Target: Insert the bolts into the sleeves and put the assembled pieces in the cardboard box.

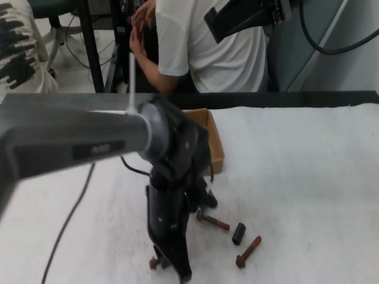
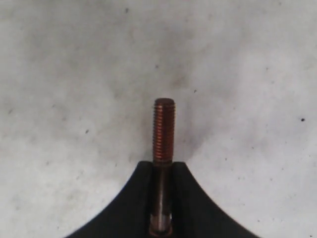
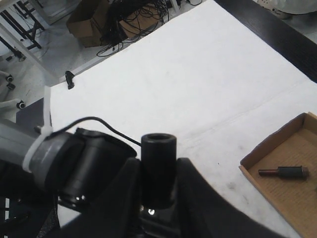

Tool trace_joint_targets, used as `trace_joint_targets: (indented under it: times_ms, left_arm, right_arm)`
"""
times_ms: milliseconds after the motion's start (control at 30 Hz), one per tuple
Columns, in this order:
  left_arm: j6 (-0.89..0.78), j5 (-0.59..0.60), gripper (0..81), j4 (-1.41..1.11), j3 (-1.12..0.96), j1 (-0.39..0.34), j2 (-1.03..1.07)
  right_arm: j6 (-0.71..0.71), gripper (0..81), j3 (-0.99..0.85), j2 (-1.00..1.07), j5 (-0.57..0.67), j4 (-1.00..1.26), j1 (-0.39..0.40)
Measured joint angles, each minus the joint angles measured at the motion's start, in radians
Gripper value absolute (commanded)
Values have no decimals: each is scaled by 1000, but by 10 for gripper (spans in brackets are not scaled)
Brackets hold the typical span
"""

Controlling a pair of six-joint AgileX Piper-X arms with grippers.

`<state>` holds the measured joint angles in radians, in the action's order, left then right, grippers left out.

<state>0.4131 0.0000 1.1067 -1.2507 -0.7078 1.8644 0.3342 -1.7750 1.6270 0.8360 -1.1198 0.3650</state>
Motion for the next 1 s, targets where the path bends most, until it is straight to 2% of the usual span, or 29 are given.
trace_joint_targets:
  times_ms: [133,333,467,633,833,900,1000]
  left_arm:
    - [-47,7,0,4,0,30,-106]
    - [-96,97,0,4,5,98,-251]
    - [-98,104,0,4,47,173,-316]
    - [-98,107,0,13,125,247,-346]
    - [-121,124,0,-16,231,289,-346]
    - [-220,186,0,-62,267,289,-346]
    - [-482,285,0,-179,285,293,-346]
  right_arm:
    - [0,8,0,0,0,-10,0]
    - [15,8,0,0,-5,-24,-2]
    - [43,8,0,-1,-90,-25,-12]
    - [46,8,0,-1,-107,-25,-35]
    - [46,8,0,-1,-110,-25,-39]
    - [46,8,0,-1,-110,-25,-39]
    - [46,8,0,-1,-110,-25,-39]
